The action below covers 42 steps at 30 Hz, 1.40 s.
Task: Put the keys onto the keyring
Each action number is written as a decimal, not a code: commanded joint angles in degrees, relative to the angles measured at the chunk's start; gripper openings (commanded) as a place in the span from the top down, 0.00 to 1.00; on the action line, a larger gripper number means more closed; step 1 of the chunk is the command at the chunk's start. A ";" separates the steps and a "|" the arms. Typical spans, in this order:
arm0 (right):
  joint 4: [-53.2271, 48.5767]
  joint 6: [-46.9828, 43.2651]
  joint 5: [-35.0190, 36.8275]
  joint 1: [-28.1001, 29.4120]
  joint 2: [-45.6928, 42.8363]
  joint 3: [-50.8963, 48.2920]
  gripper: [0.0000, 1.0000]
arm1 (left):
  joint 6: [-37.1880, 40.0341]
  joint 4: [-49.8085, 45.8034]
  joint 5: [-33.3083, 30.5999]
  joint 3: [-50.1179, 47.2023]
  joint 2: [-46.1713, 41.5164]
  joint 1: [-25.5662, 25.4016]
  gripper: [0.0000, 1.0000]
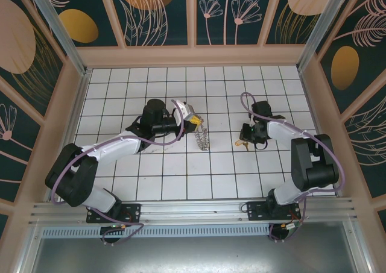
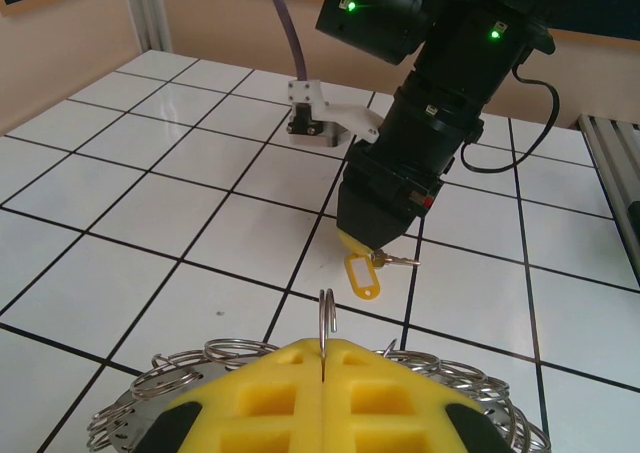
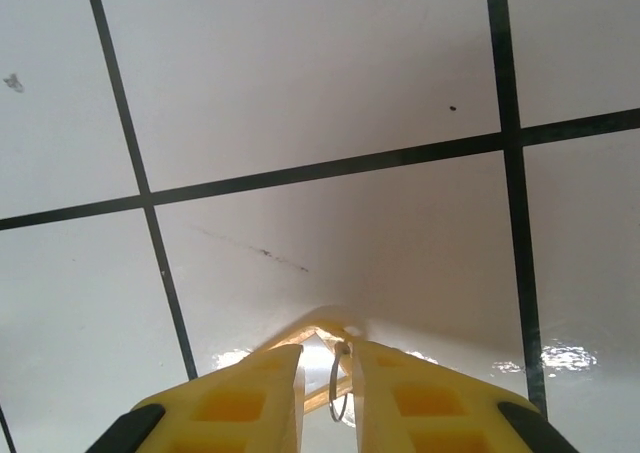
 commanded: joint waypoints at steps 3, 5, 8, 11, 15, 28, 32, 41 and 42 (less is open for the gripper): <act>-2.71 -1.06 1.26 0.86 1.72 2.04 0.79 | -0.72 1.59 0.96 1.77 0.27 -0.50 1.00; -2.66 -1.07 1.58 0.99 1.72 2.08 0.82 | -0.76 1.37 0.92 1.67 0.16 -0.41 1.00; -3.21 -1.03 2.11 1.00 1.72 2.30 0.89 | -0.61 1.11 0.89 1.75 0.24 -0.46 1.00; -3.29 -0.96 2.85 1.04 0.83 2.12 0.93 | -0.54 0.93 0.83 1.84 0.16 -0.39 1.00; -3.85 -1.49 3.19 1.19 -0.20 2.50 0.97 | -0.42 0.64 0.85 2.19 0.29 -0.37 1.00; -9.56 -6.60 -3.64 0.35 -9.48 6.59 0.99 | -0.38 0.97 1.07 3.05 0.77 -0.40 1.00; -12.91 -6.53 -5.81 0.57 -10.83 6.93 1.00 | -0.31 1.14 1.20 2.90 0.68 -0.45 1.00; -23.38 -7.93 -16.34 1.74 -10.57 9.17 1.00 | 0.06 1.19 1.61 2.83 0.64 -0.44 1.00; -23.99 -8.21 -17.86 2.29 -10.36 9.19 1.00 | 0.02 1.29 1.60 2.76 0.60 -0.40 1.00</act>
